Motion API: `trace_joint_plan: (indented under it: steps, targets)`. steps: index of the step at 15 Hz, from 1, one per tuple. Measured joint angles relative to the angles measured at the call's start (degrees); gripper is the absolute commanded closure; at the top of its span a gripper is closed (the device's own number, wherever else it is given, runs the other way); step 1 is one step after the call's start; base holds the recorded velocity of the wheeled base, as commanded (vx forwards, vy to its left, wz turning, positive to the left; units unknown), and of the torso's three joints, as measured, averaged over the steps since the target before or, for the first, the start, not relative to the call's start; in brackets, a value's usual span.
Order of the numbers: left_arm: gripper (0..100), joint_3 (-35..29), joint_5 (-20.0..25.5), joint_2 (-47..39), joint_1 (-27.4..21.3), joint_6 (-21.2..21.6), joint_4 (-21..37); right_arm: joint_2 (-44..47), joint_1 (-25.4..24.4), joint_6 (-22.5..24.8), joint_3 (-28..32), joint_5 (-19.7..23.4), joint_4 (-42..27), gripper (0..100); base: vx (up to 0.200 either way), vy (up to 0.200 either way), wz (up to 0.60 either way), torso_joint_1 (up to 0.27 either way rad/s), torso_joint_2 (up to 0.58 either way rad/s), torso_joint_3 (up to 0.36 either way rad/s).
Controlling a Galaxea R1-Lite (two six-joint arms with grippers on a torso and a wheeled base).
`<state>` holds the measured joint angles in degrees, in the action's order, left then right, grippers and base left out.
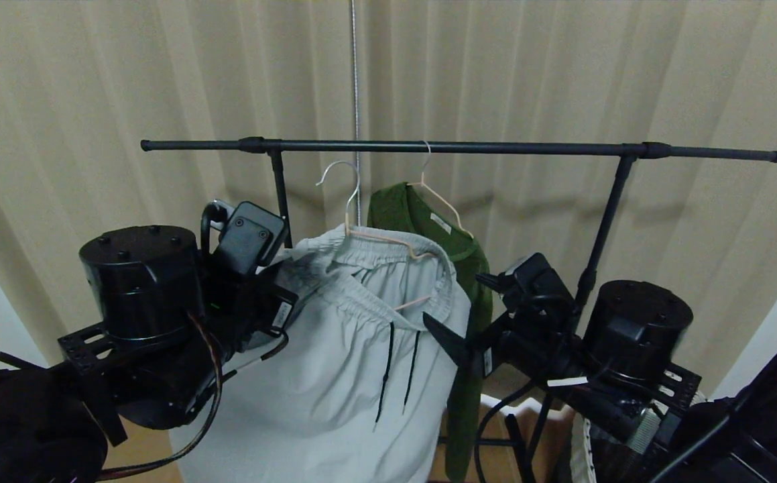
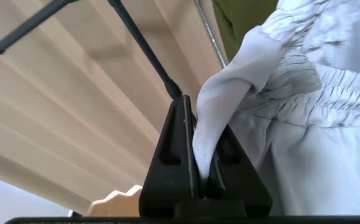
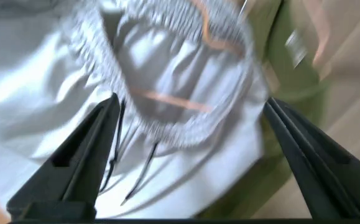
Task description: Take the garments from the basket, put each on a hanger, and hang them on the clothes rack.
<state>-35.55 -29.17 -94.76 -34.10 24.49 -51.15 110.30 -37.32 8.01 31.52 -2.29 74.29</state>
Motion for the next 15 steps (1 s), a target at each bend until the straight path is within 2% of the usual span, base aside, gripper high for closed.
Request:
trace_joint_plan:
  steps: [4, 7, 9, 12, 13, 15]
  targets:
    - [100, 0.8, 0.2, 0.6, -1.9, -1.0, 0.0, 0.5, 1.8, 4.5, 6.3, 1.6, -1.2, 0, 0.0, 0.0, 0.0, 0.0, 0.0, 0.0]
    - [100, 1.9, 3.9, 2.5, -3.2, -0.8, 0.4, 1.6, 4.6, 9.6, 14.3, 2.3, -7.2, 0, 0.0, 0.0, 0.0, 0.0, 0.0, 0.0]
    - [100, 2.5, 4.5, 3.4, -3.9, -0.9, 0.4, 2.8, 5.4, 12.2, 18.4, 2.3, -10.0, 0, 0.0, 0.0, 0.0, 0.0, 0.0, 0.0]
    - [100, 3.5, 7.2, 4.3, -4.9, -0.9, 0.2, 4.6, 6.9, 16.1, 20.6, 2.4, -10.6, 0, 0.0, 0.0, 0.0, 0.0, 0.0, 0.0]
    - [100, 3.7, 9.2, 4.6, -4.9, -0.9, 0.2, 5.1, 7.2, 16.5, 20.8, 2.4, -10.7, 0, 0.0, 0.0, 0.0, 0.0, 0.0, 0.0]
    - [100, 4.1, 10.3, 5.0, -5.0, -0.7, 0.2, 5.9, 7.4, 16.6, 21.0, 2.5, -10.7, 0, 0.0, 0.0, 0.0, 0.0, 0.0, 0.0]
